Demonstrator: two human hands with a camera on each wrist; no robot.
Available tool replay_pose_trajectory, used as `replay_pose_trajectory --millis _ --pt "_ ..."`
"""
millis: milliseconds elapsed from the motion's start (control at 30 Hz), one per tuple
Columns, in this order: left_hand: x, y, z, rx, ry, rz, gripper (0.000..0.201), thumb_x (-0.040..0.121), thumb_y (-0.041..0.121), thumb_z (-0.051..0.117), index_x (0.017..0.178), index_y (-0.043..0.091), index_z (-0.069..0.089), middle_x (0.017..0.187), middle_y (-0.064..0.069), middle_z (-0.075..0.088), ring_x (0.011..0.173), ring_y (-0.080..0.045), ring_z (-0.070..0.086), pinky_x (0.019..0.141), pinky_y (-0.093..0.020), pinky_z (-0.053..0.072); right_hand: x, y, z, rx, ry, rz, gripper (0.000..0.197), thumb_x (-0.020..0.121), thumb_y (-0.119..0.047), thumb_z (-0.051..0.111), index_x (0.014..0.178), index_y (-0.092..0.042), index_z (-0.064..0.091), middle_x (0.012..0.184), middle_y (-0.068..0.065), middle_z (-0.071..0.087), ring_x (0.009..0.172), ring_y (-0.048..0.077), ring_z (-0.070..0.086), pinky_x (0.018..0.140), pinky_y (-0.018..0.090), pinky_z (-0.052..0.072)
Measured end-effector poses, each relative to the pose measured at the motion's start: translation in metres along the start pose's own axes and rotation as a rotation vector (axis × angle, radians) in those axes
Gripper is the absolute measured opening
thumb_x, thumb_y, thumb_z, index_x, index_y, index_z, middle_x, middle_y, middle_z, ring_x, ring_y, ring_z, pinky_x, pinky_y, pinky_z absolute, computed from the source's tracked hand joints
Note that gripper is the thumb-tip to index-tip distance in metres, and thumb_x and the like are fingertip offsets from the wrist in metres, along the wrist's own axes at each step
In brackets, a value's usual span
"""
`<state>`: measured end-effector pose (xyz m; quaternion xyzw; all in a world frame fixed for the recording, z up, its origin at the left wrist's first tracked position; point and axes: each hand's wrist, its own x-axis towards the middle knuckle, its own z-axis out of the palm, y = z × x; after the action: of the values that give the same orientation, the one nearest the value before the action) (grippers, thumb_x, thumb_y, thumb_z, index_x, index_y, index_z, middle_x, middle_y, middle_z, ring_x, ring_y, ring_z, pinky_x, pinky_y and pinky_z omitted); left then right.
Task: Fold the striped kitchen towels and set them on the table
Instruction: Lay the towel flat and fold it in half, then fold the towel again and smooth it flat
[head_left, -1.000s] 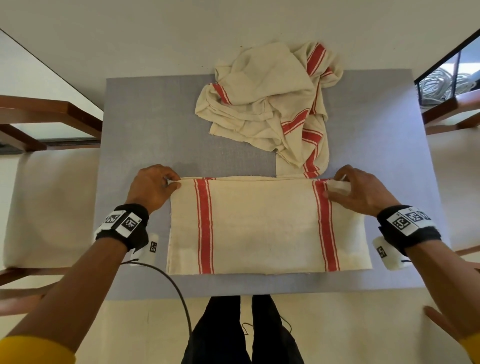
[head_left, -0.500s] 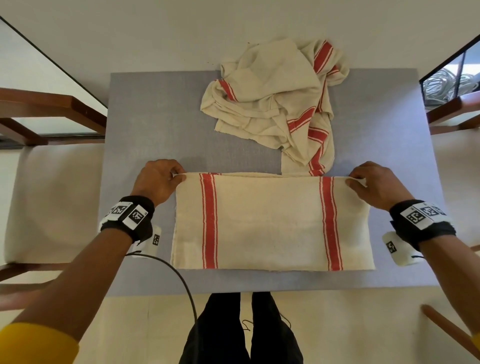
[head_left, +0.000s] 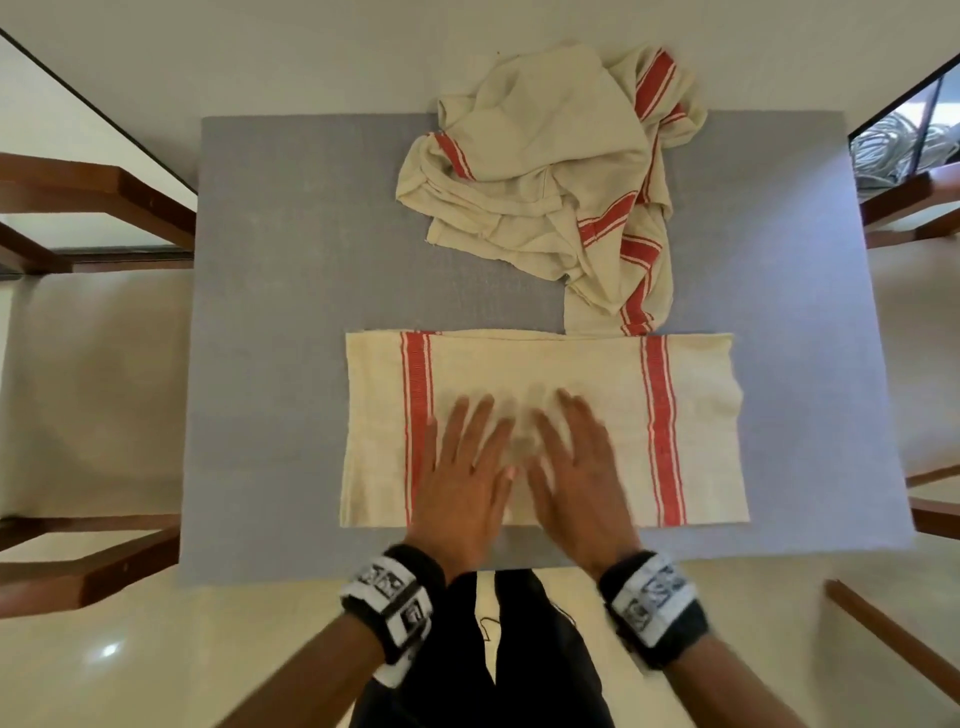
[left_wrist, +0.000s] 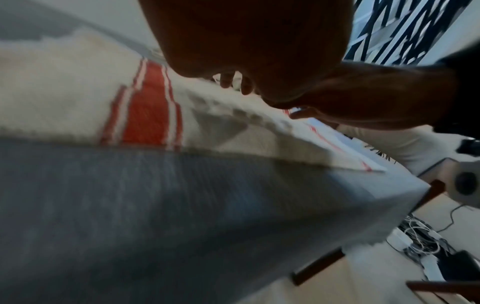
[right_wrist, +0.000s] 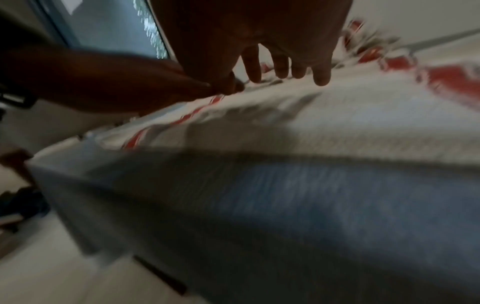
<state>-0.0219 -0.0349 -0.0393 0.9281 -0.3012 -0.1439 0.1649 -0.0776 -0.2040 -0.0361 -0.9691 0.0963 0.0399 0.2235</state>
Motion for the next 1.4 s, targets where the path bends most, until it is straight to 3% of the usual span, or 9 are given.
replay_pose_trajectory --millis 100,267,367,467,567,733,867,1100,1400 --pt "-0.008 0.018 0.032 0.062 -0.045 -0.121 0.064 0.108 0.037 0.026 0.166 0.02 0.004 0.174 -0.005 -0.007 0.16 -0.031 -0.006 0.124 -0.062 0.017 -0.011 -0.011 0.038 -0.094 -0.099 0.019 0.07 0.103 -0.026 0.052 0.165 -0.015 0.02 0.174 0.012 0.004 0.161 0.033 0.001 0.127 0.06 0.014" --pt "-0.011 -0.005 0.034 0.097 -0.014 -0.184 0.075 0.103 0.057 0.036 0.166 0.024 0.012 0.174 -0.004 0.001 0.161 -0.029 0.001 0.125 -0.065 0.008 -0.016 0.054 0.018 -0.197 -0.117 -0.01 0.075 0.105 -0.05 0.04 0.166 -0.018 0.011 0.175 0.007 -0.002 0.161 0.031 -0.002 0.127 0.061 0.008" --pt "-0.023 -0.031 0.029 0.117 0.016 -0.237 0.083 0.1 0.064 0.034 0.165 0.019 0.012 0.174 -0.007 0.001 0.161 -0.029 0.002 0.125 -0.064 0.01 -0.03 0.116 -0.011 -0.242 -0.076 0.129 0.082 0.102 -0.058 0.035 0.166 -0.016 0.008 0.175 0.007 -0.002 0.161 0.03 -0.003 0.126 0.062 0.009" --pt "-0.03 -0.051 0.021 0.102 0.009 -0.288 0.086 0.1 0.063 0.033 0.166 0.015 0.004 0.174 -0.007 -0.003 0.161 -0.028 -0.002 0.125 -0.062 0.013 -0.04 0.171 -0.041 -0.249 -0.073 0.331 0.085 0.1 -0.068 0.018 0.166 -0.018 0.001 0.175 0.002 -0.008 0.161 0.024 -0.008 0.126 0.062 0.009" --pt "-0.023 -0.049 0.013 0.084 0.012 -0.315 0.083 0.102 0.061 0.028 0.165 0.014 0.001 0.174 -0.007 -0.005 0.161 -0.027 -0.004 0.126 -0.063 0.009 -0.036 0.179 -0.057 -0.223 -0.062 0.44 0.087 0.1 -0.07 0.008 0.166 -0.015 -0.001 0.173 0.003 -0.014 0.16 0.023 -0.013 0.126 0.064 0.005" --pt "0.016 -0.027 0.012 0.088 0.044 -0.187 0.075 0.105 0.056 0.026 0.165 0.015 0.009 0.174 -0.005 -0.001 0.161 -0.025 -0.002 0.127 -0.061 0.005 0.006 0.077 -0.022 -0.142 -0.023 0.074 0.076 0.105 -0.047 0.033 0.166 -0.01 0.007 0.174 0.01 -0.008 0.161 0.031 -0.007 0.127 0.061 0.001" --pt "0.048 -0.03 0.018 0.103 0.07 -0.17 0.075 0.105 0.055 0.03 0.165 0.015 0.012 0.174 -0.006 0.001 0.161 -0.027 -0.001 0.126 -0.061 0.008 0.039 0.015 0.017 -0.135 -0.15 -0.12 0.072 0.107 -0.049 0.032 0.166 -0.014 0.009 0.174 0.005 -0.007 0.161 0.028 -0.01 0.127 0.062 0.006" --pt "0.043 -0.078 0.001 0.165 0.088 -0.222 0.08 0.103 0.058 0.028 0.165 0.012 0.007 0.174 -0.008 0.0 0.161 -0.028 0.0 0.127 -0.059 0.01 0.052 0.066 -0.003 -0.253 -0.188 -0.087 0.083 0.104 -0.063 0.033 0.166 -0.019 0.002 0.174 0.0 -0.011 0.16 0.025 -0.013 0.127 0.061 0.006" --pt "0.047 -0.084 -0.006 0.109 0.061 -0.186 0.081 0.102 0.059 0.025 0.165 0.011 0.006 0.174 -0.007 0.0 0.161 -0.028 -0.001 0.127 -0.06 0.01 0.068 0.175 -0.064 -0.246 -0.082 0.192 0.087 0.101 -0.065 0.027 0.165 -0.017 -0.007 0.174 0.001 -0.015 0.16 0.024 -0.013 0.128 0.06 0.006"
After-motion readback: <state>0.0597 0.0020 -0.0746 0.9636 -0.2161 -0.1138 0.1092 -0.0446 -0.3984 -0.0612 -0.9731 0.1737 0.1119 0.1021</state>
